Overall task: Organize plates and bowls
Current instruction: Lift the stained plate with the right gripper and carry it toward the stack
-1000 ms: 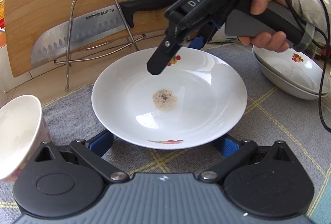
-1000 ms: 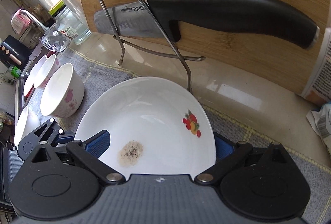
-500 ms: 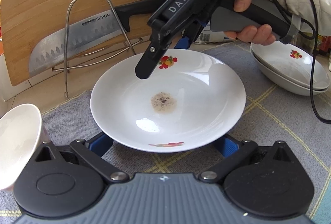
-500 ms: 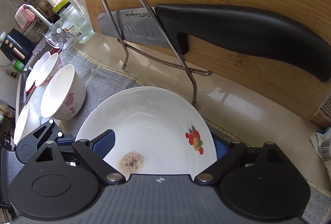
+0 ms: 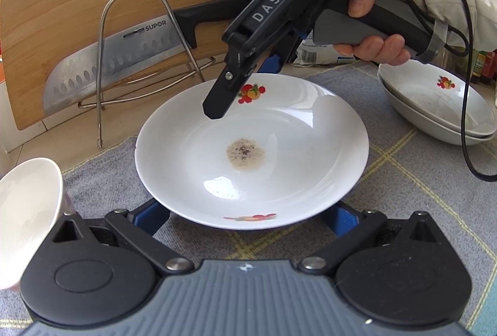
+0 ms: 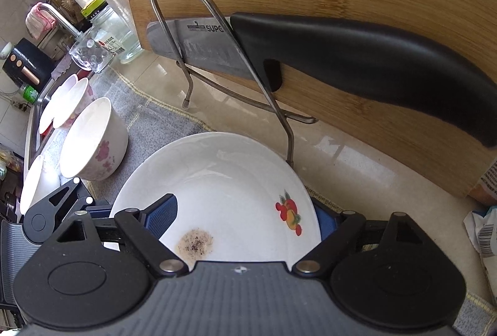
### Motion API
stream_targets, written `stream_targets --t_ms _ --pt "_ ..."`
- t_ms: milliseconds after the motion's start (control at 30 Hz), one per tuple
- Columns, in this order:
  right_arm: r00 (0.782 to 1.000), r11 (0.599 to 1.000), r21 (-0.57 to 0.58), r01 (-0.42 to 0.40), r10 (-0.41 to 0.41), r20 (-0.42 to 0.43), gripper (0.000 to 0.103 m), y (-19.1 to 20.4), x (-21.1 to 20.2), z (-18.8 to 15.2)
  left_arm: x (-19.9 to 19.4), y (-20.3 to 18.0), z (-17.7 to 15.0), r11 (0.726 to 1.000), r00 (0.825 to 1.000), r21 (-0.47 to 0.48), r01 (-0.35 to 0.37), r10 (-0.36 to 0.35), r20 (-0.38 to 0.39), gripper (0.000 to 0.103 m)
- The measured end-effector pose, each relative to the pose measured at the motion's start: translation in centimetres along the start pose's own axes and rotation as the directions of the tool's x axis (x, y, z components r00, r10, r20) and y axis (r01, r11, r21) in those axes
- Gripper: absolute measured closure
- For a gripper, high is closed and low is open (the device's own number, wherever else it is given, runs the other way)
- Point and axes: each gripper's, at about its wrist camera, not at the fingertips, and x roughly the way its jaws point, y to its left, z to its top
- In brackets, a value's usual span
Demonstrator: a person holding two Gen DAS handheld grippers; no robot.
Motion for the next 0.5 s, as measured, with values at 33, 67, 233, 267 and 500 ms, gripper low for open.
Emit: stream_targets --t_ms 33,67,233,267,500 --pt "1.000 1.000 0.000 0.000 0.000 0.001 0.011 0.01 -0.02 -0.04 -0.04 -0.05 0.00 1.000 1.000 0.002 -0.001 0.001 -0.001 0.000" --pt "1.000 1.000 0.000 0.001 -0.001 0.002 0.011 0.03 -0.05 -0.08 -0.03 0.00 0.04 1.000 1.000 0.003 -0.001 0.001 -0.003 0.000" --pt "1.000 1.000 -0.003 0.005 -0.005 0.001 0.011 0.27 -0.15 -0.27 -0.01 0.06 0.15 1.000 1.000 0.002 -0.003 0.003 -0.010 0.000" --pt "1.000 1.000 -0.006 0.005 -0.005 -0.001 0.011 0.37 -0.17 -0.30 -0.02 0.07 0.16 1.000 1.000 0.002 -0.003 0.003 -0.011 0.000" --pt "1.000 1.000 0.003 0.001 -0.001 -0.007 0.011 0.67 -0.42 -0.84 -0.24 0.08 0.11 1.000 1.000 0.014 0.003 -0.003 -0.017 0.001"
